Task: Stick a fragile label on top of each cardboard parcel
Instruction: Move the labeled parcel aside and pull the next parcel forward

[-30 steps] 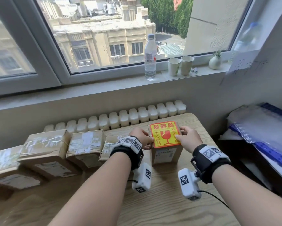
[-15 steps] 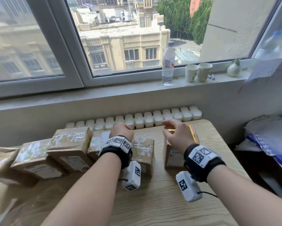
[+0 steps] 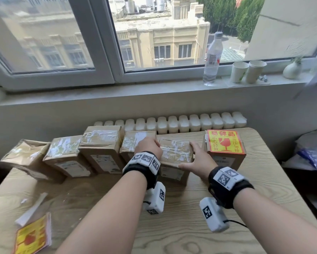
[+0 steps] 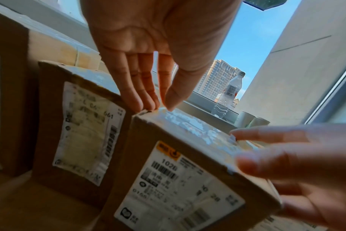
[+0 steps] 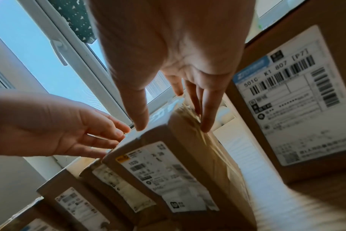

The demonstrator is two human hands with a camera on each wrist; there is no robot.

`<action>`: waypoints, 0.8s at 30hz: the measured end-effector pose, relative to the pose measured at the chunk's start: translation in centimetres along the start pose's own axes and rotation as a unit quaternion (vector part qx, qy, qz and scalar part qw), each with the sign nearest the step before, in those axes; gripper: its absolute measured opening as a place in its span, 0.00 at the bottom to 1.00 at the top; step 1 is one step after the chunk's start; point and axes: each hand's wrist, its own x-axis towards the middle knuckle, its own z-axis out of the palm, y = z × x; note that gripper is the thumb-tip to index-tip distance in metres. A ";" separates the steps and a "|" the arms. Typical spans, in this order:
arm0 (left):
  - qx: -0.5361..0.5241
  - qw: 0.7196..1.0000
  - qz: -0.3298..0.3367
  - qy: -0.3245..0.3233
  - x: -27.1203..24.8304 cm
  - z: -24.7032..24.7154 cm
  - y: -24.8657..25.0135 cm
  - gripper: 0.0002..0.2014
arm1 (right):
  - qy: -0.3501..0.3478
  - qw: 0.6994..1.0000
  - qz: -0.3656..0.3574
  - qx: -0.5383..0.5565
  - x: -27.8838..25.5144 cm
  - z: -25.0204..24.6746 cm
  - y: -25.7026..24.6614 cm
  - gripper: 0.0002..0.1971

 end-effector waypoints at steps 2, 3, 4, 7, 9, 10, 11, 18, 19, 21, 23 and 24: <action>-0.019 1.000 0.002 -0.016 -0.3 -0.2 -0.4 0.10 | -0.018 1.000 0.001 -0.012 -0.4 0.2 -0.1 0.59; -0.028 0.999 0.003 -0.023 -0.4 -0.2 -0.6 0.10 | -0.024 0.999 0.000 -0.034 -0.5 0.4 -0.2 0.62; -0.034 0.999 0.004 -0.030 -0.6 -0.2 -0.9 0.10 | -0.026 0.998 -0.001 -0.062 -0.8 0.5 -0.2 0.63; -0.044 0.998 0.013 -0.045 -1.3 -0.2 -1.7 0.11 | -0.021 0.992 -0.005 -0.123 -1.6 0.9 -0.4 0.62; -0.054 0.997 0.016 -0.056 -1.8 -0.3 -2.5 0.12 | -0.016 0.990 -0.010 -0.136 -2.4 1.2 -0.5 0.60; -0.059 0.996 0.016 -0.064 -2.1 -0.4 -3.0 0.12 | -0.017 0.990 -0.009 -0.136 -2.8 1.3 -0.7 0.60; -0.068 0.995 0.016 -0.070 -2.3 -0.6 -3.5 0.11 | -0.019 0.991 -0.008 -0.132 -3.3 1.4 -0.8 0.59; -0.181 0.976 0.005 -0.117 -3.9 -3.8 -7.8 0.12 | -0.038 0.996 -0.022 -0.074 -5.7 1.9 -3.5 0.53; -0.185 0.975 0.008 -0.120 -4.2 -4.4 -8.5 0.12 | -0.044 0.996 -0.024 -0.069 -5.9 2.2 -4.0 0.54; -0.187 0.974 0.007 -0.130 -4.6 -5.4 -9.9 0.14 | -0.056 0.996 -0.027 -0.057 -6.1 3.0 -5.1 0.54; -0.185 0.973 -0.006 -0.140 -4.8 -6.0 -11.4 0.15 | -0.067 0.996 -0.033 -0.054 -6.3 4.4 -6.3 0.54; -0.183 0.973 -0.014 -0.142 -4.9 -6.3 -12.1 0.16 | -0.072 0.995 -0.035 -0.054 -6.4 5.2 -6.8 0.54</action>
